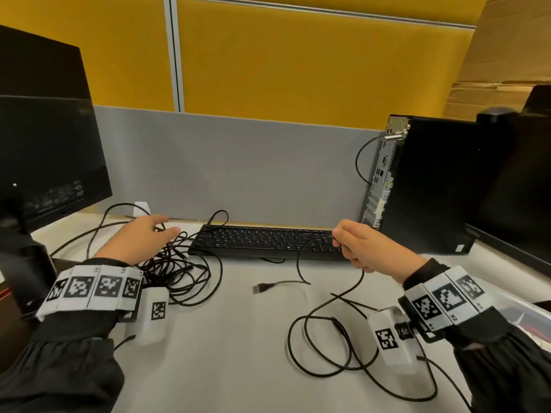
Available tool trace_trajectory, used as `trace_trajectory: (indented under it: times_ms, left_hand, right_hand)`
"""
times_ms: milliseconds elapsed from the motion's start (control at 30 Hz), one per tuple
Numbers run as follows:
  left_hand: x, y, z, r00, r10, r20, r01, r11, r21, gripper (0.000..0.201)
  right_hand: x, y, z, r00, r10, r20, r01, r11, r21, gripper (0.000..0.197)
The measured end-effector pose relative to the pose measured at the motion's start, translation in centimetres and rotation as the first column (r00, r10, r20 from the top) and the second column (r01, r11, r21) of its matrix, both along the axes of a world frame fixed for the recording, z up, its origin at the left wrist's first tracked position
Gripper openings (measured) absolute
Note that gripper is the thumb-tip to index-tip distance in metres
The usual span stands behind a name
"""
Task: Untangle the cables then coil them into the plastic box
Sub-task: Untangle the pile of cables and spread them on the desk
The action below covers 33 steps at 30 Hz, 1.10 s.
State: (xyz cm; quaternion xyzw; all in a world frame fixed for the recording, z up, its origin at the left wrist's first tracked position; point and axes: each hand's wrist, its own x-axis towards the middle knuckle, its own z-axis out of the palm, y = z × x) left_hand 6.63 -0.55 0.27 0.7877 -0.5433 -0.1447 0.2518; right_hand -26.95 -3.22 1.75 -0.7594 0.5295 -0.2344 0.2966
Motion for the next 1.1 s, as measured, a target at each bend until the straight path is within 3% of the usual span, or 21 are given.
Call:
trace_trajectory:
  times_ms: [133,267,333,400,533,600,633,667,700,733,767,800,867,933,1033,1100]
  left_hand:
    - [-0.5,0.5,0.6,0.981,-0.071,0.181,0.057,0.995,0.081,0.047]
    - [-0.8,2.2,2.8,0.914,0.086,0.397,-0.046,0.993,-0.109,0.031]
    - [-1.9,3.0,3.6,0.905,0.124,0.406,-0.028,0.972,-0.233,0.031]
    - [-3.6,3.0,3.6,0.925,0.06,0.375,0.056,0.956,-0.289,0.039]
    - [-6.1,2.1,2.4,0.867,-0.082,0.491,0.213,0.952,-0.219,0.053]
    - [-7.7,2.0,2.3,0.899,-0.346,0.268,0.424,0.839,-0.34,0.058]
    - [-8.7,2.3,2.4,0.848,-0.525,0.074,0.507,0.762,-0.403,0.057]
    - [-9.8,2.6,2.4,0.73,-0.672,-0.126,0.57,0.701,-0.429,0.053]
    - [-10.6,2.6,2.3,0.611,-0.741,-0.28,0.617,0.667,-0.418,0.046]
    - [-11.0,2.6,2.0,0.538,-0.757,-0.37,0.645,0.653,-0.397,0.037]
    - [-11.2,2.6,1.8,0.538,-0.747,-0.39,0.653,0.662,-0.368,0.025]
    - [-10.9,2.5,1.8,0.588,-0.727,-0.355,0.637,0.686,-0.351,0.015]
    - [-9.4,2.0,2.0,0.736,-0.643,-0.21,0.557,0.752,-0.352,0.017]
    - [-7.5,1.5,2.2,0.826,-0.541,-0.161,0.45,0.804,-0.389,0.024]
    - [-4.6,0.6,2.0,0.881,-0.406,-0.243,0.266,0.85,-0.454,0.032]
    - [-3.0,0.0,1.8,0.897,-0.322,-0.304,0.132,0.85,-0.51,0.034]
  right_hand:
    - [1.0,0.2,-0.4,0.992,0.049,-0.113,-0.058,0.995,-0.082,0.022]
    - [1.6,0.6,0.1,0.985,0.049,-0.165,-0.093,0.958,-0.27,0.019]
    - [2.0,0.8,0.5,0.988,0.074,-0.137,-0.118,0.929,-0.35,0.019]
    - [2.4,0.9,0.7,0.989,0.104,-0.106,-0.138,0.906,-0.4,0.02]
    - [3.5,1.2,1.2,0.981,0.15,-0.124,-0.191,0.869,-0.456,0.016]
    - [3.9,1.3,1.4,0.98,0.173,-0.096,-0.198,0.853,-0.483,0.015]
    - [4.1,1.2,1.5,0.978,0.198,-0.062,-0.203,0.846,-0.494,0.015]
    - [4.3,1.3,1.5,0.971,0.238,-0.026,-0.219,0.839,-0.498,0.014]
    - [4.5,1.4,1.6,0.958,0.288,-0.001,-0.251,0.833,-0.493,0.014]
    - [4.5,1.4,1.6,0.942,0.334,0.002,-0.293,0.828,-0.479,0.015]
    - [4.2,1.5,1.7,0.932,0.363,-0.02,-0.332,0.825,-0.457,0.017]
    - [3.6,1.4,1.9,0.929,0.364,-0.059,-0.353,0.83,-0.432,0.019]
    - [1.5,0.8,2.3,0.948,0.291,-0.128,-0.318,0.865,-0.388,0.023]
    - [-1.6,-0.2,2.5,0.976,0.179,-0.128,-0.211,0.922,-0.324,0.026]
    - [-6.1,-2.0,1.4,0.995,0.014,-0.104,-0.042,0.962,-0.271,0.028]
    - [-8.1,-2.9,0.0,0.98,-0.06,-0.189,0.007,0.962,-0.272,0.027]
